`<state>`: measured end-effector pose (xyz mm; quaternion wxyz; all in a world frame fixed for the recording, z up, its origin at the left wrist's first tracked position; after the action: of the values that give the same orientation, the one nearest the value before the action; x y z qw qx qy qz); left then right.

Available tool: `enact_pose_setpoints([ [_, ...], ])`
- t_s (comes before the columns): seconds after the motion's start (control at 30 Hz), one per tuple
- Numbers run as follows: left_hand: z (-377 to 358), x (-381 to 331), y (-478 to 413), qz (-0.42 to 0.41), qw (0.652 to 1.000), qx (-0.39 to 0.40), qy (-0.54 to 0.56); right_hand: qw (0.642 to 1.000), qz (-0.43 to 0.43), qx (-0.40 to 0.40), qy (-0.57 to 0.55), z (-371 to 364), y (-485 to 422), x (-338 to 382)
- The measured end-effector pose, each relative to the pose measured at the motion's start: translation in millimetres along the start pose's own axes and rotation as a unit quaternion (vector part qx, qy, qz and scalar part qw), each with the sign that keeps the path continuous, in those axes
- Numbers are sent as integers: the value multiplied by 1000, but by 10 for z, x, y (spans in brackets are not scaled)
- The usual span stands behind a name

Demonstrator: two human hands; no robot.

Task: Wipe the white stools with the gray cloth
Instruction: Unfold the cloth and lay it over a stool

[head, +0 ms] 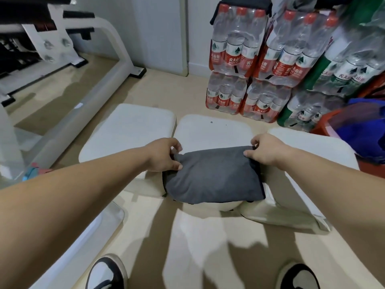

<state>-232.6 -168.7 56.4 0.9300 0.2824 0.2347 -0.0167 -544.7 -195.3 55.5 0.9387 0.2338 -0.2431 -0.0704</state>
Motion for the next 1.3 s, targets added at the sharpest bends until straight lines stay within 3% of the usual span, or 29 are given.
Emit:
enact_pose_setpoints([
  [0.2, 109, 250, 295, 52, 994, 96, 31, 996, -1, 14, -93, 70, 98, -34],
  [0.33, 324, 180, 743, 42, 983, 116, 139, 961, -10, 31, -274, 244, 288, 93],
  [0.43, 569, 37, 1159, -2, 935, 48, 351, 945, -1, -23, -325, 378, 561, 326],
  [0.57, 961, -99, 1735, -48, 856, -57, 512, 948, 110, -164, -249, 541, 1139, 918],
  [0.63, 1133, -106, 2032, -63, 853, -131, 501, 945, 157, -191, -214, 560, 1489, 1217],
  [0.73, 1238, 2, 2373, -78, 885, -249, 386, 949, 181, -193, -170, 500, 1835, 1516],
  [0.87, 1036, 228, 2500, -27, 896, -326, 301, 949, 90, -118, -277, 141, 1986, 1631],
  [0.97, 839, 249, 2415, 13, 925, -266, 270, 919, 10, 2, -394, -193, 2039, 1748],
  [1.1, 651, 11, 2368, 30, 924, -134, 358, 889, 26, 86, -448, -486, 2132, 2084],
  [1.3, 662, -81, 2267, 15, 923, -79, 377, 876, 42, 109, -467, -613, 2142, 2380],
])
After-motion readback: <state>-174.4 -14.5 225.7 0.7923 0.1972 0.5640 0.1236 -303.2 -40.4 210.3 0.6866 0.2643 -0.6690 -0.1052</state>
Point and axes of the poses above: each hand's wrist, its own y-axis away from the middle knuckle, its own z-axis out of the back of the hand, x = y × z, the point moved 3 cm from there along -y, towards the middle knuckle, and after that the axes turned 1 degree about x, right-handed, at the moved point
